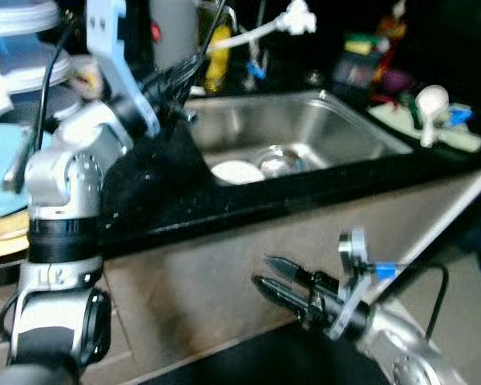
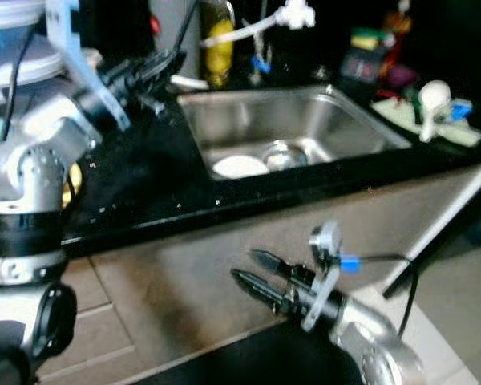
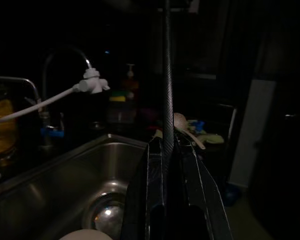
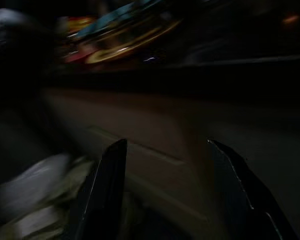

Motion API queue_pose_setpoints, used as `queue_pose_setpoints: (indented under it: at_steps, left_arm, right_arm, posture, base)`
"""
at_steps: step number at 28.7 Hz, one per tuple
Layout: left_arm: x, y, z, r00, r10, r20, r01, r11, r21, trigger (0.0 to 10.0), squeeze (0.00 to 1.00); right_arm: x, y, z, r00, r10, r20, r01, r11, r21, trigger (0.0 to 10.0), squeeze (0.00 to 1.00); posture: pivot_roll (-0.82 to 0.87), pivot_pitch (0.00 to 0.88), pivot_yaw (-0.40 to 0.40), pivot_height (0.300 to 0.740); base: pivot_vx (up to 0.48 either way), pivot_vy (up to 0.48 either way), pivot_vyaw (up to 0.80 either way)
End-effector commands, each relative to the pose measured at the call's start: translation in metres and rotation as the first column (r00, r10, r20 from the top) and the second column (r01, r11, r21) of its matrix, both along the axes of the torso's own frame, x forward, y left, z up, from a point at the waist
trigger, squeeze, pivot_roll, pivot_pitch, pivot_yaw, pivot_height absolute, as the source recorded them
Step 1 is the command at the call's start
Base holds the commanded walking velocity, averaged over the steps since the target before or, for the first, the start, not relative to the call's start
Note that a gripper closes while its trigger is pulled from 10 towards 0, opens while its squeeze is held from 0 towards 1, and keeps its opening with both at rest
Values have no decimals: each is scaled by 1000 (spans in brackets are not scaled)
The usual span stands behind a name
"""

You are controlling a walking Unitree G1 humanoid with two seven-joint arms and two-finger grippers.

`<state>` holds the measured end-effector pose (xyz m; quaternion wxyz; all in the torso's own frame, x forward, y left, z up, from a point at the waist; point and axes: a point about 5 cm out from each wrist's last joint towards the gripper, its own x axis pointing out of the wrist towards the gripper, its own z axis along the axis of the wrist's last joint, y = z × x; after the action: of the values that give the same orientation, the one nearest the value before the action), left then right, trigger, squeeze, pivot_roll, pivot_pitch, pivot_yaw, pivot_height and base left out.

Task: Kitchen organization

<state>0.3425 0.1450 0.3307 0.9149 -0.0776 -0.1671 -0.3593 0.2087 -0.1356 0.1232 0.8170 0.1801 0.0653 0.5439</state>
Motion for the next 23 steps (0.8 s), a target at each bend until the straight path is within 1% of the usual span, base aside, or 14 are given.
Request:
queue_pose_setpoints:
  at_steps: [1,2,3,5,7,11,14,16,17,19,23]
  left_arm:
    - [2,3,-5,1000,18,-10,-18,1000,-5,10000,0]
    - [2,3,-5,1000,18,-10,-18,1000,-5,10000,0]
    - [5,4,-6,999,35,-9,-35,999,-3,10000,0]
    - [10,7,-8,998,69,-8,-69,998,-1,10000,0]
    - [15,10,-10,995,102,-7,-102,995,6,10000,0]
    - [24,10,-11,993,121,-4,-121,993,6,10000,0]
    - [26,8,-10,992,123,-5,-123,992,1,10000,0]
    - [30,1,-10,993,115,4,-115,993,14,10000,0]
    - [30,1,-10,993,115,4,-115,993,14,10000,0]
    - [34,-6,-10,994,109,9,-109,994,24,10000,0]
    - [37,-11,-9,992,124,20,-124,991,43,10000,0]
  right_arm:
    - [-1,3,5,999,35,17,-35,999,-16,10000,0]
    - [-1,3,5,999,35,17,-35,999,-16,10000,0]
    - [2,2,4,1000,10,22,-10,999,-40,10000,0]
    - [7,0,3,999,-29,36,32,996,-78,10000,0]
    - [8,-1,3,998,-38,48,43,995,-93,10000,0]
    - [5,0,3,999,-32,25,34,996,-84,10000,0]
    - [4,0,3,999,-31,23,33,996,-82,10000,0]
    - [1,0,4,1000,-22,18,23,997,-78,10000,0]
    - [1,0,4,1000,-22,18,23,997,-78,10000,0]
    - [0,1,4,1000,-18,15,20,997,-79,10000,0]
    - [-1,2,4,1000,-22,18,23,996,-81,10000,0]
  posture:
    - [107,28,-73,740]
    - [107,28,-73,740]
    - [105,27,-74,740]
    - [105,27,-75,740]
    - [100,28,-74,740]
    - [93,31,-65,740]
    - [90,32,-64,740]
    - [88,35,-64,740]
    - [88,35,-64,740]
    - [82,39,-61,740]
    - [78,40,-58,740]
  base:
    - [0,0,0]
    - [0,0,0]
    - [0,0,0]
    - [0,0,0]
    - [0,0,0]
    - [0,0,-800]
    - [0,0,-800]
    - [0,0,-800]
    - [0,0,-800]
    - [0,0,-800]
    - [0,0,-800]
